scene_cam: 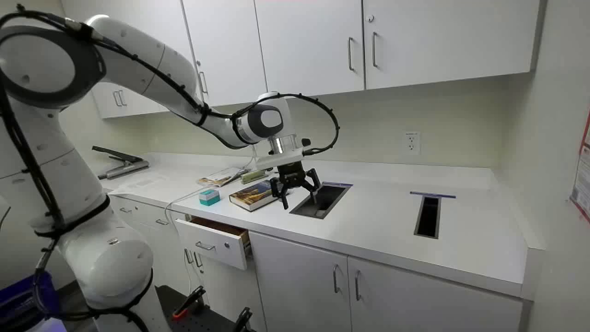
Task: Open the top right cabinet
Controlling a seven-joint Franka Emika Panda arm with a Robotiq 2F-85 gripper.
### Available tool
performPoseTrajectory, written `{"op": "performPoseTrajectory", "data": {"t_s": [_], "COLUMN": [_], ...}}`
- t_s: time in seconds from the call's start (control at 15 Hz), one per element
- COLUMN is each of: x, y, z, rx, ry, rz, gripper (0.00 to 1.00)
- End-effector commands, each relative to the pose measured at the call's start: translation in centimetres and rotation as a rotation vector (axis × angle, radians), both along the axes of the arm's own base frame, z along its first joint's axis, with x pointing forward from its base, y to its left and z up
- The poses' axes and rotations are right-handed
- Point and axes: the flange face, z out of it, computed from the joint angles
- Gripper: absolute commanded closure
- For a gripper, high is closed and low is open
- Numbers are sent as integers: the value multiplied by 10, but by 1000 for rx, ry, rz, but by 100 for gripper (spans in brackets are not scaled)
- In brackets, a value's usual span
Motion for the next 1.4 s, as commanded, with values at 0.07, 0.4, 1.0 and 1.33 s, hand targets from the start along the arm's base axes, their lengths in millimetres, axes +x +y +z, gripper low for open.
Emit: {"op": "performPoseTrajectory", "data": {"t_s": [0.07, 0.4, 1.0, 1.33], "x": [0, 0, 2, 13], "y": [0, 0, -1, -21], "z": [0, 0, 7, 80], "rx": [0, 0, 3, 65], "ry": [0, 0, -41, -305], "rz": [0, 0, -19, -110], "gripper": [0, 0, 0, 0]}}
